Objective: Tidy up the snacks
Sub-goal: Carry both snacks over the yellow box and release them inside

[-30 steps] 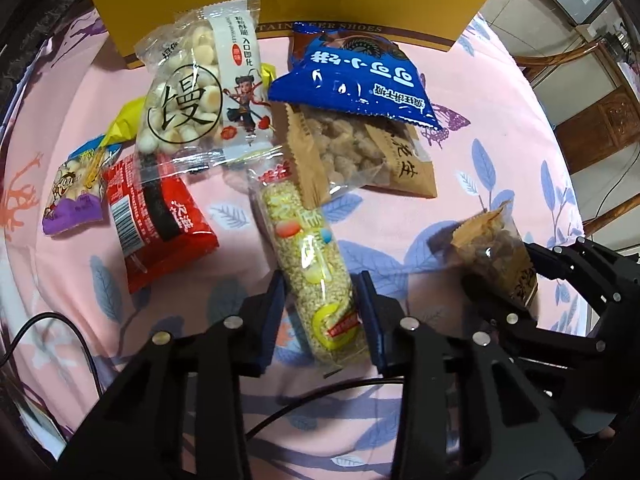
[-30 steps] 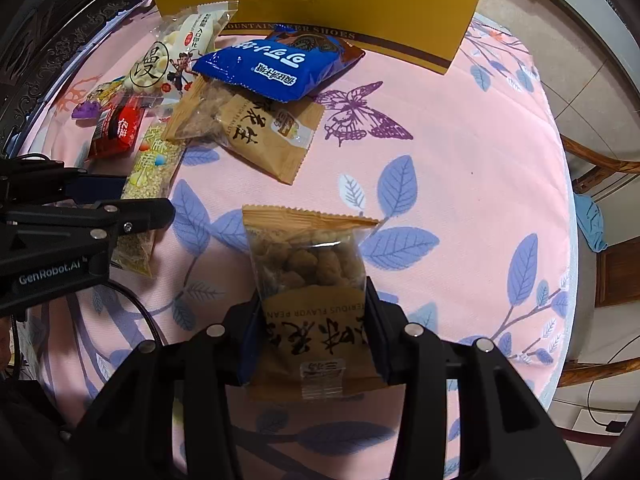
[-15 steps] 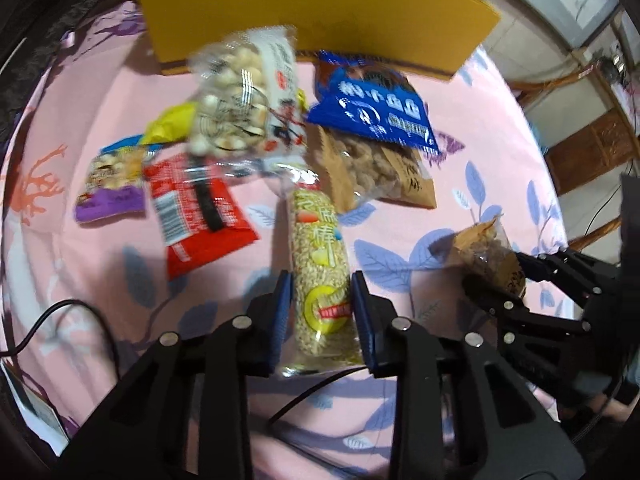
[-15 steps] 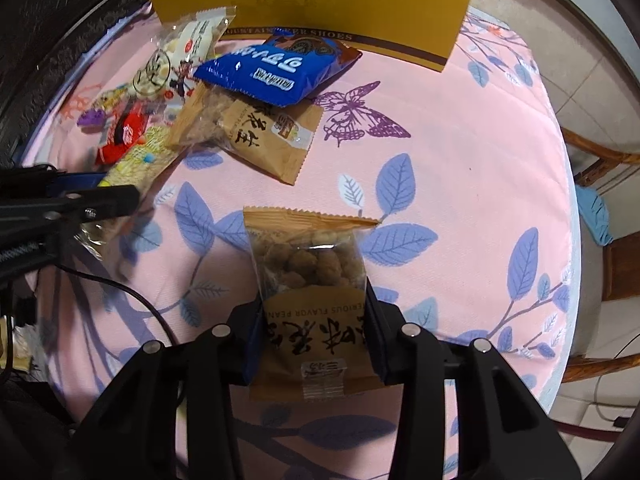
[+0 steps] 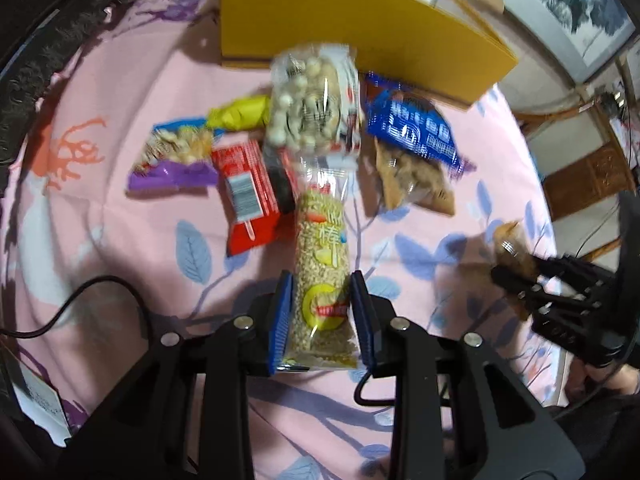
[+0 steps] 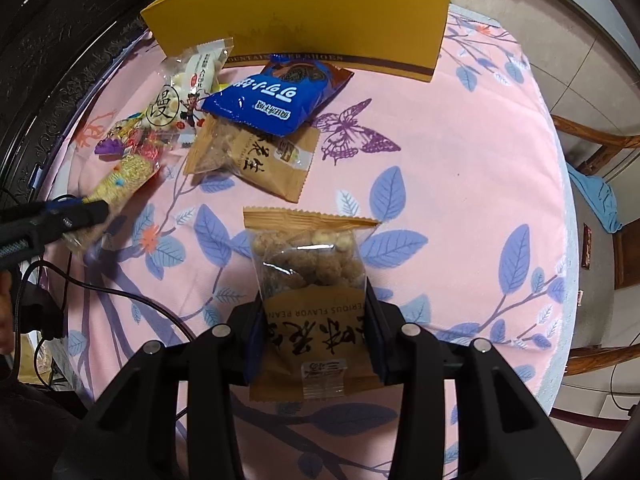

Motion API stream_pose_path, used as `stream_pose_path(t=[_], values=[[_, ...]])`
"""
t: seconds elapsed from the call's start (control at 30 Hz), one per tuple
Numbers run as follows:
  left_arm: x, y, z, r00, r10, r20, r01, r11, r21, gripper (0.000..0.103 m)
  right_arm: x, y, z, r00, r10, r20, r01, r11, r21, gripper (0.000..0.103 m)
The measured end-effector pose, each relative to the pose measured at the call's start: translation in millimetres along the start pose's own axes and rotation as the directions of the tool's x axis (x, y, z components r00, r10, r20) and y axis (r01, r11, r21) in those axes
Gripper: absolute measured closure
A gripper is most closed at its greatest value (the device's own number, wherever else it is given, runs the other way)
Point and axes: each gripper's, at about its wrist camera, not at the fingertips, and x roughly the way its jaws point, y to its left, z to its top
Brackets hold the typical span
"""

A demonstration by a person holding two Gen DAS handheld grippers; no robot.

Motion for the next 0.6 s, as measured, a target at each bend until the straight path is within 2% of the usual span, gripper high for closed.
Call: stream_pose_path(t=[0.17,0.3,0.37,0.43,0.5,0.6], values=[[28.5,-4.1,-4.0,0.995,0.027,-0.1,-0.024,0.999,0.031,0.072,-0.4,1.2,-0.8,1.0,-0.007,0.002,0.007,1.0,0.002,0.061],[33.1,-17.4,0.4,0.989,0.085,-0.119,-0.071,0.991,0.113,0.072,1.5,0.4,-0.4,1.0,-0.007,-0.002,0.007,1.0,0.012,0.061],[31.8,-16.7,1.9,0.99,0.077,-0.118,-0.065,0.992,0.105,0.074,0.2,1.5,0.1,1.0,-0.006,0.001,0.006,1.0,0.007,0.061],[19.2,-14.8,2.7,0.996,0.039,-0.081,-0.033,0.996,0.078,0.074,-4.5,2.0,0.2,1.0,0.0,0.013,0.0,1.0,0.007,0.061],[-0.1,-15.1,3.1,1.0,0.011,-0.021,-0.009,0.996,0.093,0.074,-11.4,1.5,2.8,1.0,0.006,0.03,-0.007,1.0,0.012,0.061],[-31.4,-14.4,8.0,0.997,-0.03,0.066,0.023,0.995,0.099,0.074,-23.7,-1.4,11.8,0.998,0.022,0.066,-0.024,0.999,0.03,0.061]])
